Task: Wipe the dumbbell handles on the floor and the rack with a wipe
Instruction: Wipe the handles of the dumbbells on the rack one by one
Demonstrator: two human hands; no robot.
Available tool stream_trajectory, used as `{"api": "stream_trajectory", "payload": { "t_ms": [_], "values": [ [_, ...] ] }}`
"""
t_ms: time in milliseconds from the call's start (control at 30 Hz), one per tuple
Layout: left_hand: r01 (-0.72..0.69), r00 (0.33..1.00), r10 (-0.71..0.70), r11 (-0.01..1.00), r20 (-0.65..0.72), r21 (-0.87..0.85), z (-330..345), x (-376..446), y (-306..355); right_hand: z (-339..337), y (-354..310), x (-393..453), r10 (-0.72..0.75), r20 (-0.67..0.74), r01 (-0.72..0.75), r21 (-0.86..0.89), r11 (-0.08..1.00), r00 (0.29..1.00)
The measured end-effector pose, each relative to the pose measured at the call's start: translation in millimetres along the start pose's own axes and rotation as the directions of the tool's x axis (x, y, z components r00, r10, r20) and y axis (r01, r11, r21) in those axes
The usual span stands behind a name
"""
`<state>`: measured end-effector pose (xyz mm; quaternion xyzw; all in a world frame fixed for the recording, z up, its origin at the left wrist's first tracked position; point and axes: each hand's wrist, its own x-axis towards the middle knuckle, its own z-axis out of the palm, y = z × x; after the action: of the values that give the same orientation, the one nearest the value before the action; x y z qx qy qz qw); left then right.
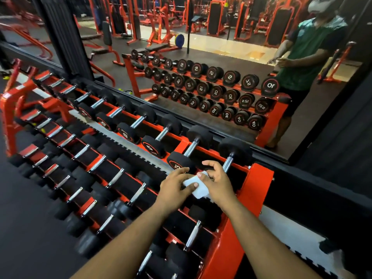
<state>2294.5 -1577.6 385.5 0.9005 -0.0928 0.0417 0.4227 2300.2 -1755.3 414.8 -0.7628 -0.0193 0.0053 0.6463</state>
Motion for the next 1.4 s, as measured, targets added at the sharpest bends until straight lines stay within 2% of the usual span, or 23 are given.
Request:
{"api": "stream_trajectory", "payload": {
  "t_ms": [67, 200, 333, 467, 567, 667, 733, 767, 833, 867, 933, 1000, 1067, 1167, 1300, 1400],
  "values": [
    [0.100, 0.994, -0.104, 0.989, -0.028, -0.113, 11.8, 14.9, 6.4, -16.3, 2.7, 14.8, -0.013, 0.007, 0.013, 0.004, 1.000, 1.000],
    [0.167, 0.983, -0.181, 0.932, -0.017, -0.321, 35.1, 43.2, 26.9, -49.6, 15.3, 50.5, -0.024, 0.027, 0.025, -0.013, 1.000, 0.999],
    [0.297, 0.918, -0.394, 0.746, -0.037, -0.597, 52.8, 50.9, 41.5, -70.1, 27.4, 75.1, -0.040, 0.074, 0.043, -0.040, 0.998, 0.996],
    [0.332, 0.904, -0.427, 0.669, 0.021, -0.666, 56.4, 55.2, 43.1, -70.5, 21.9, 86.5, -0.072, 0.116, 0.083, -0.091, 0.992, 0.991],
    [0.325, 0.903, -0.429, 0.648, 0.022, -0.689, 47.7, 59.4, 38.7, -59.2, 14.7, 92.2, -0.077, 0.063, 0.083, -0.096, 0.992, 0.995],
    [0.321, 0.909, -0.417, 0.680, 0.012, -0.659, 34.3, 62.7, 22.7, -42.0, 12.2, 94.6, -0.039, 0.012, 0.040, -0.116, 0.992, 0.999],
    [0.332, 0.911, -0.413, 0.723, 0.005, -0.606, 27.2, 64.3, 10.3, -34.9, 15.4, 96.2, -0.053, -0.002, 0.051, -0.241, 0.969, 0.999],
    [0.330, 0.917, -0.399, 0.751, 0.005, -0.572, 20.8, 65.8, 3.1, -29.4, 16.8, 97.9, -0.108, -0.003, 0.101, -0.335, 0.937, 0.994],
    [0.312, 0.938, -0.346, 0.829, 0.013, -0.464, 13.0, 70.6, -10.3, -22.2, 18.6, 101.4, -0.226, 0.106, 0.249, -0.492, 0.834, 0.968],
    [0.298, 0.948, -0.316, 0.868, 0.020, -0.396, 10.5, 74.9, -15.2, -20.1, 18.8, 104.6, -0.233, 0.201, 0.306, -0.526, 0.794, 0.951],
    [0.280, 0.959, -0.280, 0.917, 0.045, -0.284, 7.4, 88.0, -23.2, -15.5, 16.7, 116.0, -0.112, 0.393, 0.331, -0.549, 0.767, 0.913],
    [0.263, 0.965, -0.259, 0.947, 0.045, -0.185, 9.7, 103.2, -28.3, -14.8, 18.5, 132.9, 0.021, 0.492, 0.304, -0.569, 0.764, 0.870],
    [0.257, 0.966, -0.255, 0.962, 0.035, -0.095, 11.2, 112.9, -29.9, -16.4, 21.3, 147.6, 0.064, 0.505, 0.268, -0.557, 0.786, 0.861],
    [0.304, 0.951, -0.308, 0.949, -0.034, -0.082, 22.1, 126.4, -32.9, -24.0, 34.2, 175.8, 0.081, 0.527, 0.256, -0.535, 0.805, 0.846],
    [0.345, 0.925, -0.355, 0.934, -0.135, -0.092, 36.6, 141.9, -47.3, -28.7, 48.1, 206.9, 0.041, 0.494, 0.277, -0.552, 0.787, 0.869],
    [0.342, 0.930, -0.320, 0.934, -0.182, 0.106, 42.1, 151.6, -59.5, -29.7, 52.0, 225.7, 0.002, 0.477, 0.297, -0.551, 0.780, 0.879]
  ]
}}
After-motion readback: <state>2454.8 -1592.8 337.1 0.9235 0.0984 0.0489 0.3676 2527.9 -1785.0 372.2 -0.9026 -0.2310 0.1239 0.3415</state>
